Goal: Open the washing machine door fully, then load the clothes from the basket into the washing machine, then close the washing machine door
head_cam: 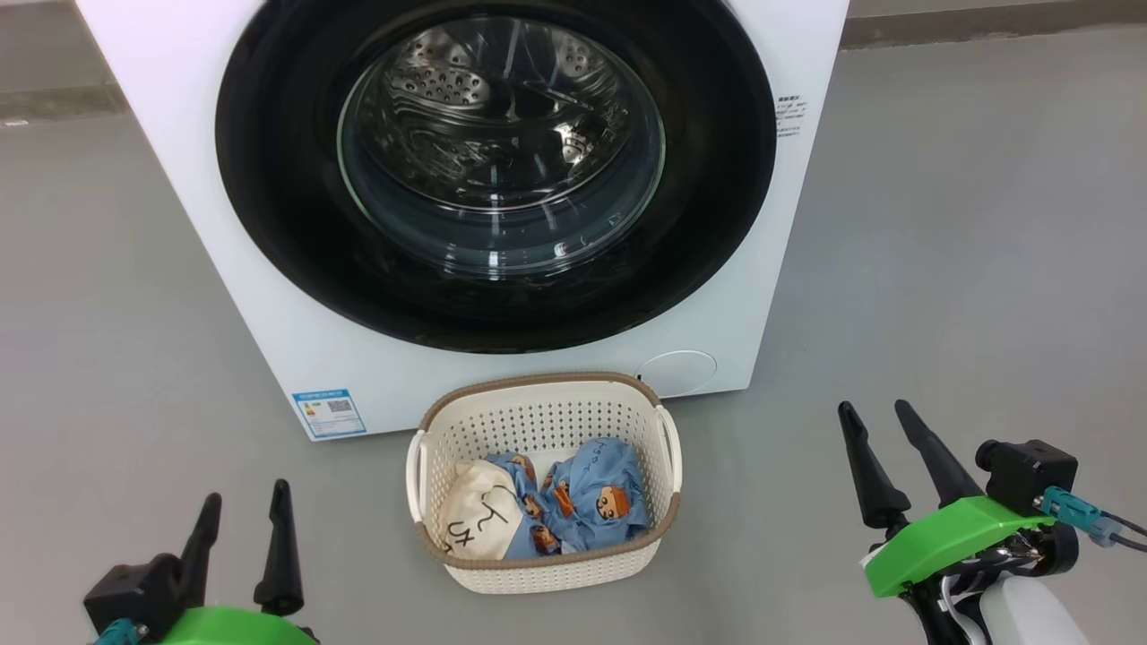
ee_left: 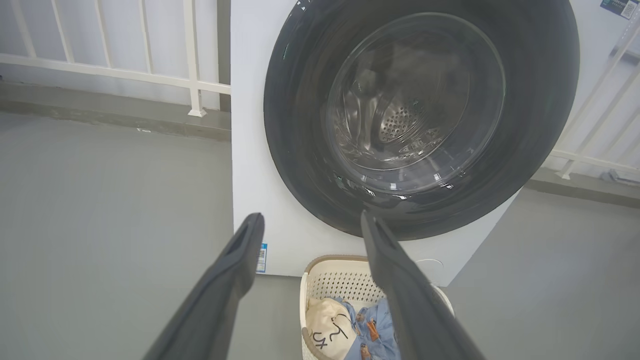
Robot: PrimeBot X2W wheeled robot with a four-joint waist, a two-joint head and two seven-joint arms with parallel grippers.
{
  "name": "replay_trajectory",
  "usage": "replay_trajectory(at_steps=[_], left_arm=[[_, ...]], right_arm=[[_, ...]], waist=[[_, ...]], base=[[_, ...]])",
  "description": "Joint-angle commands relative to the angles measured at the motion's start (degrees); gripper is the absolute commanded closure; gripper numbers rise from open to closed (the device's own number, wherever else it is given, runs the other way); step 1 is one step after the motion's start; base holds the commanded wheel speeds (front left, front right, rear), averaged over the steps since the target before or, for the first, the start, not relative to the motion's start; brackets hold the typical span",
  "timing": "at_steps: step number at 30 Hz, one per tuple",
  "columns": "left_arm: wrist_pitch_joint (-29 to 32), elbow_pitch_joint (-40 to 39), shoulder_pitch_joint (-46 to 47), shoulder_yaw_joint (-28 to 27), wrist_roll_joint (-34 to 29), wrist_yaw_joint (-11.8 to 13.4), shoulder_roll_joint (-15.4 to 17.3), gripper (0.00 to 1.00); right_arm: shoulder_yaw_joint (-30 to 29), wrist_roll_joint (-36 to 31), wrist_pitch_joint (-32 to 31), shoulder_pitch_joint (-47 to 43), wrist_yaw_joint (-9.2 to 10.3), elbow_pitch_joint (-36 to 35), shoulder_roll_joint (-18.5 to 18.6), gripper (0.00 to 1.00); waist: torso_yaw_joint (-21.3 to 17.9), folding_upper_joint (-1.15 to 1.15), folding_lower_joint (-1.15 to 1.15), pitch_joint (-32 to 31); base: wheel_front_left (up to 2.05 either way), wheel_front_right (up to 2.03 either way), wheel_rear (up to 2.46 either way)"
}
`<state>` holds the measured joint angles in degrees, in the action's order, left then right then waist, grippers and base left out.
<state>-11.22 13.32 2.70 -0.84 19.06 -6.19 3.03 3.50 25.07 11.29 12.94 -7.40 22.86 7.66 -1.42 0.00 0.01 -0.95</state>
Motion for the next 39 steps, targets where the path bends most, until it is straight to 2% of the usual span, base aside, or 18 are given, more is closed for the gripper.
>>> replay_trajectory(at_steps=[1, 17, 39], left_arm=[[-1.08, -1.81, 2.16, -1.87, -2.24, 0.57, 1.15, 0.00], [-3.78, -0.72, 0.90, -2.56, -13.67, 1.96, 1.23, 0.00], [-3.78, 1.51, 1.46, -3.45, -13.18, 2.24, 1.10, 0.00]], right_arm=[[0.59, -2.52, 1.04, 1.73, -0.08, -1.53, 0.04, 0.00], [0.18, -16.21, 3.71, 2.37, -0.09, -0.66, -0.73, 0.00], [-1.83, -17.85, 3.71, 2.39, -0.09, 1.08, -1.40, 0.00]], waist=[[-0.05, 0.00, 0.00, -0.01], [-0.69, 0.00, 0.00, -1.65], [0.27, 0.00, -0.01, 0.30]], base=[[0.00, 0.00, 0.00], [0.00, 0.00, 0.00], [0.00, 0.00, 0.00]])
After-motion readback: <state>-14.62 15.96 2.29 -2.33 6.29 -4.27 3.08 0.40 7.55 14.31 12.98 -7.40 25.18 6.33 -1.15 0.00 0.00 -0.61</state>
